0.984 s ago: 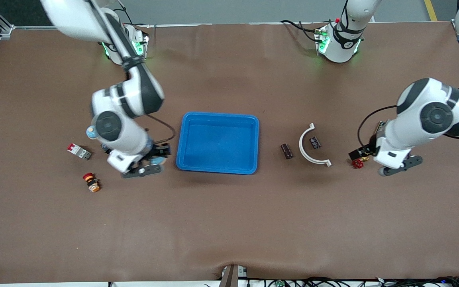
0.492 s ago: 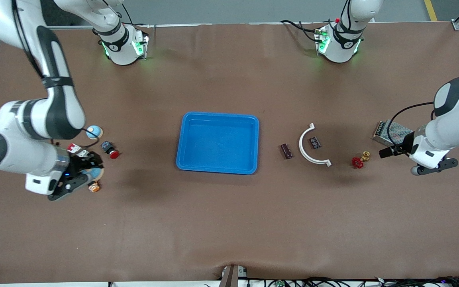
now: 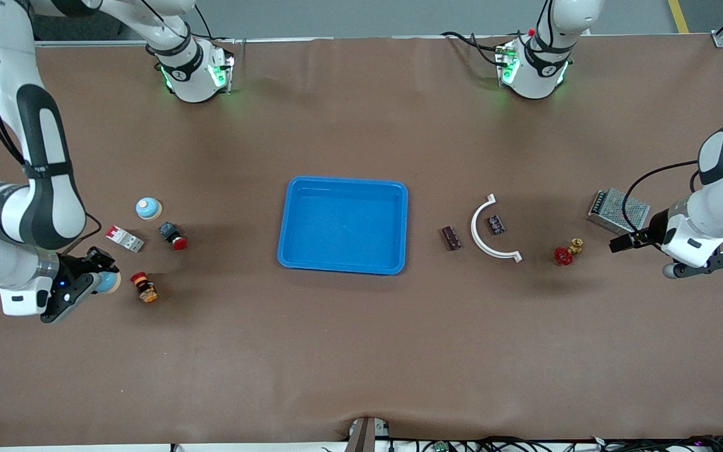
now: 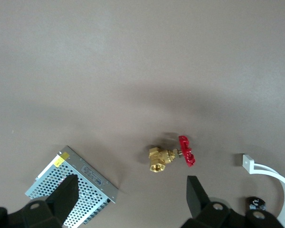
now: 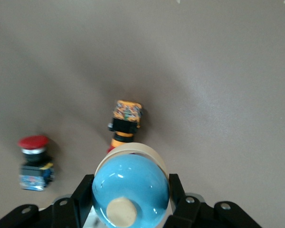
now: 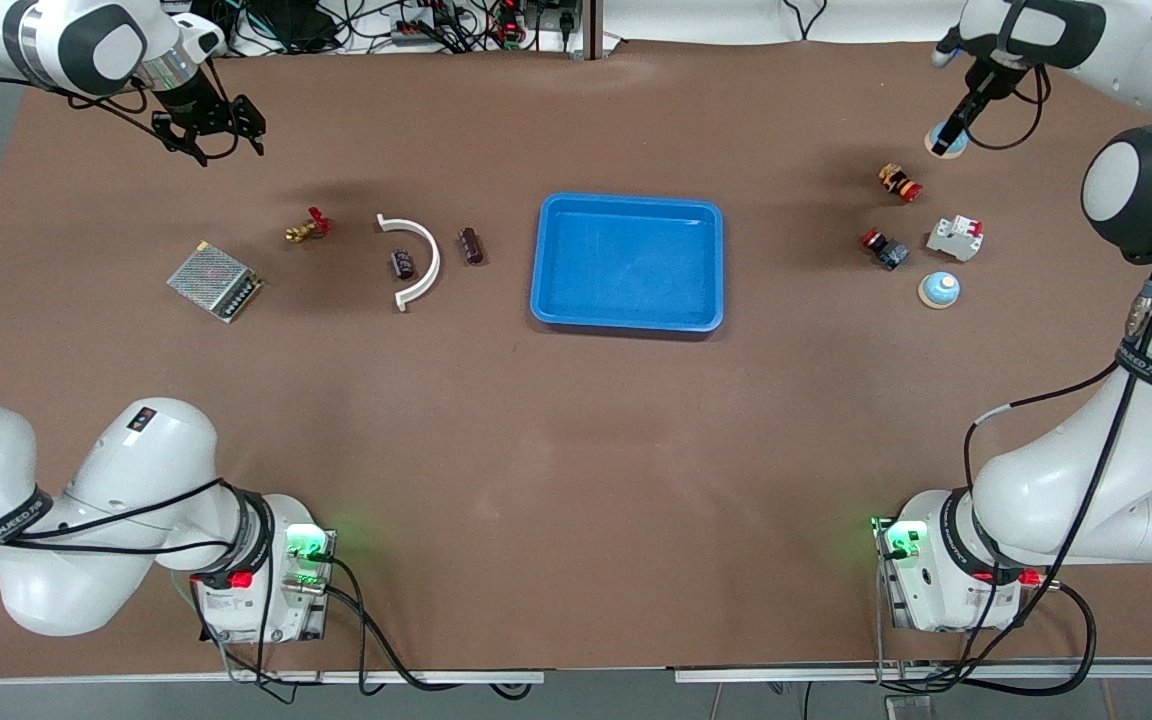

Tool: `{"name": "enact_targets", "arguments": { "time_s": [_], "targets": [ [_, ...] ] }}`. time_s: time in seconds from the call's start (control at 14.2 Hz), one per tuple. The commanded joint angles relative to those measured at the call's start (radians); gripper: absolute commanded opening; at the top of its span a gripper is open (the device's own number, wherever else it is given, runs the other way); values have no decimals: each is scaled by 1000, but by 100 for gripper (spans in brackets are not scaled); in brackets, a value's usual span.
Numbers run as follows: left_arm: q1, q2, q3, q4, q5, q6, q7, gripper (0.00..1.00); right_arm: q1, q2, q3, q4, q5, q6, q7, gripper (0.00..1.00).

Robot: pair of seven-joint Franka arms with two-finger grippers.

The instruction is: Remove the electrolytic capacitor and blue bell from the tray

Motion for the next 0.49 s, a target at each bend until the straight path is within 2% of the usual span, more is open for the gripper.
{"name": "enact_targets", "arguments": {
  "time_s": [0.0, 0.14, 0.42],
  "targets": [
    [7, -8, 3, 21, 8, -17, 46, 100, -29, 37, 21, 22, 0, 9, -99, 35],
    [-19, -23, 5, 65, -7, -90, 76, 100, -42, 60, 20, 16, 1, 23, -135, 35],
    [-191, -23, 66, 257, -50, -285, 81, 100, -75, 89, 21, 11, 1, 35, -224, 35]
  ]
}}
